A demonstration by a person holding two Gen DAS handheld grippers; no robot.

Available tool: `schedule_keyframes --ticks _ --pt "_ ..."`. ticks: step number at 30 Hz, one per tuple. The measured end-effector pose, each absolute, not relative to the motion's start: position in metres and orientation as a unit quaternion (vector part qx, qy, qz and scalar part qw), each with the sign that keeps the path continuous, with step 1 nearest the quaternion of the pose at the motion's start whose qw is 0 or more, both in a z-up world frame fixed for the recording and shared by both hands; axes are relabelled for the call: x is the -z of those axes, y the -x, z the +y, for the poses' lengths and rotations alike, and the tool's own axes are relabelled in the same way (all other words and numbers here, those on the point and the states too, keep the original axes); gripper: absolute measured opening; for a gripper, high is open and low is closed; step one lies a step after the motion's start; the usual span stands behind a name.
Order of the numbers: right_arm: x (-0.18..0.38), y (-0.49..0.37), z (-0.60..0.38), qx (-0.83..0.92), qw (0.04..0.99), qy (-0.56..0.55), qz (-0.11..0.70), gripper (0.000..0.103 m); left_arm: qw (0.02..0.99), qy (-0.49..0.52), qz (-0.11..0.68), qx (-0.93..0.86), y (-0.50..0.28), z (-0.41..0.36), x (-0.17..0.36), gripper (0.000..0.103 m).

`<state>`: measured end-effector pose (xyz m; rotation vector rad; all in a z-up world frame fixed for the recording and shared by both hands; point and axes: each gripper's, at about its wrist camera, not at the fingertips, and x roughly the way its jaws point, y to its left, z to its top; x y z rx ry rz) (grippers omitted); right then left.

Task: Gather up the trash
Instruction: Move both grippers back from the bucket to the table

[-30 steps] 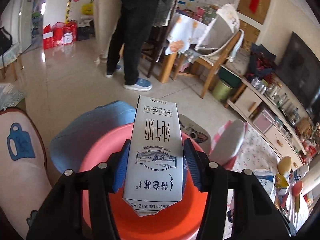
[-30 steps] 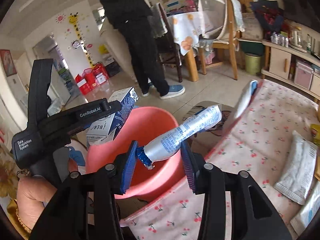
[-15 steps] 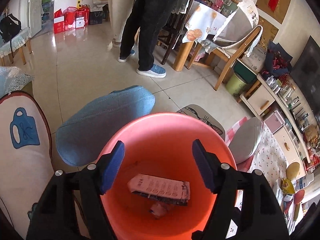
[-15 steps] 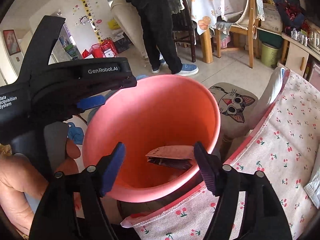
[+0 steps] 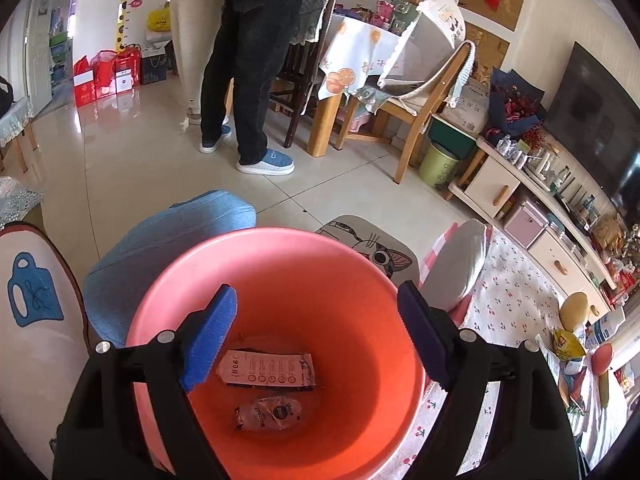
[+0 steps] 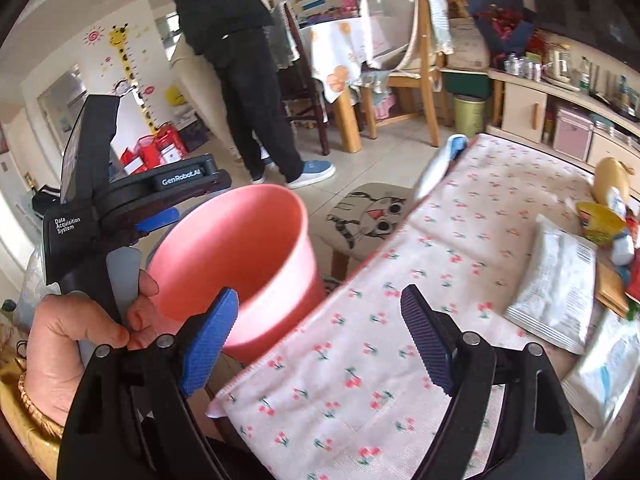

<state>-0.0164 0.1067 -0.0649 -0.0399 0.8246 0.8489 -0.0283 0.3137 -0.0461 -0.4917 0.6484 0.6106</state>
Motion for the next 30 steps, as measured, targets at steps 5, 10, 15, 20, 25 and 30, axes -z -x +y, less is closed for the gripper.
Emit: schedule_keyframes --ticks 5,10,15,20,25,30 --pt "0.057 0.02 0.068 -0.378 0.842 0.011 0.383 0.084 0.889 0.225 0.301 -0.262 0.024 0.288 0.042 0.083" --pt "0.047 0.033 0.036 -0.365 0.855 0.007 0.368 0.085 0.904 0.205 0.295 -0.232 0.028 0.257 0.04 0.084" --pt "0.042 0.046 0.007 -0.351 0.87 0.017 0.346 0.085 0.918 0.171 0.288 -0.213 0.033 0.222 0.036 0.084" --pt "0.037 0.053 -0.022 -0.343 0.88 0.014 0.329 0.085 0.928 0.148 0.283 -0.193 0.04 0.188 0.035 0.085" --pt "0.033 0.053 -0.06 -0.323 0.892 -0.001 0.317 0.085 0.938 0.118 0.278 -0.17 0.044 0.155 0.031 0.087" --pt "0.029 0.047 -0.105 -0.293 0.904 -0.022 0.31 0.085 0.95 0.083 0.272 -0.131 0.049 0.119 0.028 0.087"
